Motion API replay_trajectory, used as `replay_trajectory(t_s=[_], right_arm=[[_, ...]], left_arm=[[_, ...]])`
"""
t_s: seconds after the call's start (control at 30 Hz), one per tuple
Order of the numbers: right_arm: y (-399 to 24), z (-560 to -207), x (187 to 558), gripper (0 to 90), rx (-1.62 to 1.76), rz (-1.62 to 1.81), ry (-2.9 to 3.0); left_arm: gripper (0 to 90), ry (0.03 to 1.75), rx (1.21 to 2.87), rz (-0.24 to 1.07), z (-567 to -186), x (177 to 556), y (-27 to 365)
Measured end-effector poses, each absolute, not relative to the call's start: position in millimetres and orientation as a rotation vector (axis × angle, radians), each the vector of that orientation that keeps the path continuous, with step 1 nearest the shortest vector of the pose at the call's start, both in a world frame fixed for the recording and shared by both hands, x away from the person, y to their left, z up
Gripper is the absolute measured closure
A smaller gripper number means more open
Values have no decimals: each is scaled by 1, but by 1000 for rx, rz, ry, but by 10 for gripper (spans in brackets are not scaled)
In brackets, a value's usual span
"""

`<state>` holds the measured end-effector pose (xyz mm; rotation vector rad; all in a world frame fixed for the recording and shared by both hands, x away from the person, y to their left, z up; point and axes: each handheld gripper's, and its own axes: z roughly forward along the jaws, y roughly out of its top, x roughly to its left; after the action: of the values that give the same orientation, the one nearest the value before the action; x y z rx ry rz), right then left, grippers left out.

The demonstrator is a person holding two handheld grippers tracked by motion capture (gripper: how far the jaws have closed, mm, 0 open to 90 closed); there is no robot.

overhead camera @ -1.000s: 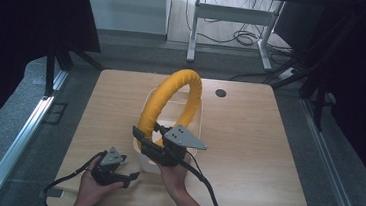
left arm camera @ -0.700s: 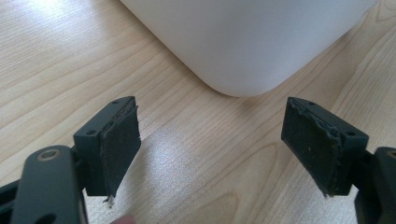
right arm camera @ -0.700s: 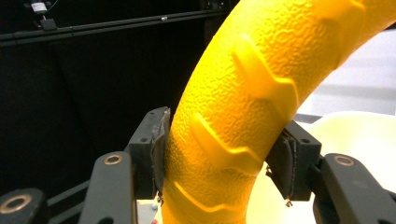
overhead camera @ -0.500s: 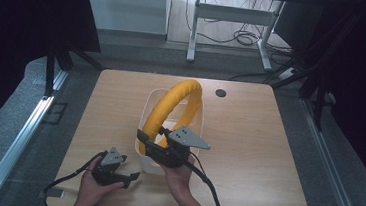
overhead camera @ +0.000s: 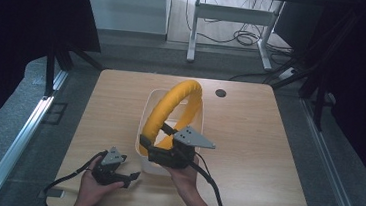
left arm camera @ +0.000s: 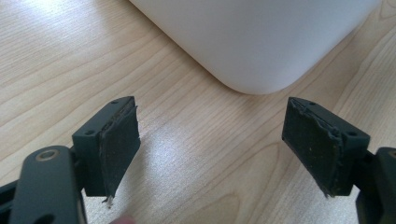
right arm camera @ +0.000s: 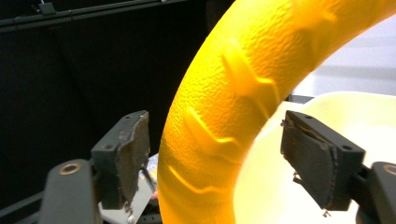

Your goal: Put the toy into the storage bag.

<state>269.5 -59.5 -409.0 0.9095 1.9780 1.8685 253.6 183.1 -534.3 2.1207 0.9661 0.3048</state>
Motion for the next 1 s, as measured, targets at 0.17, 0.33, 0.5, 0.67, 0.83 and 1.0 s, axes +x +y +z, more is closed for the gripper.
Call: replay_trajectory(t_s=[0.17, 0.33, 0.5, 0.67, 0.83, 1.0], right_arm=[[-79, -402, 270, 214, 905, 1894, 2008], [-101, -405, 268, 227, 881, 1879, 2025], [-122, -413, 268, 242, 863, 1859, 2033], [-144, -418, 266, 272, 845, 1850, 2010], [-170, -425, 267, 304, 896, 1803, 1972], [-206, -438, 277, 341, 944, 1701, 1943]], left_arm=[[190, 976, 2120, 313, -534, 255, 184], [188, 978, 2129, 315, -534, 252, 183], [187, 982, 2113, 324, -531, 252, 185], [188, 975, 2117, 328, -531, 251, 185], [188, 966, 2124, 320, -532, 251, 184], [188, 969, 2120, 322, -532, 251, 184]])
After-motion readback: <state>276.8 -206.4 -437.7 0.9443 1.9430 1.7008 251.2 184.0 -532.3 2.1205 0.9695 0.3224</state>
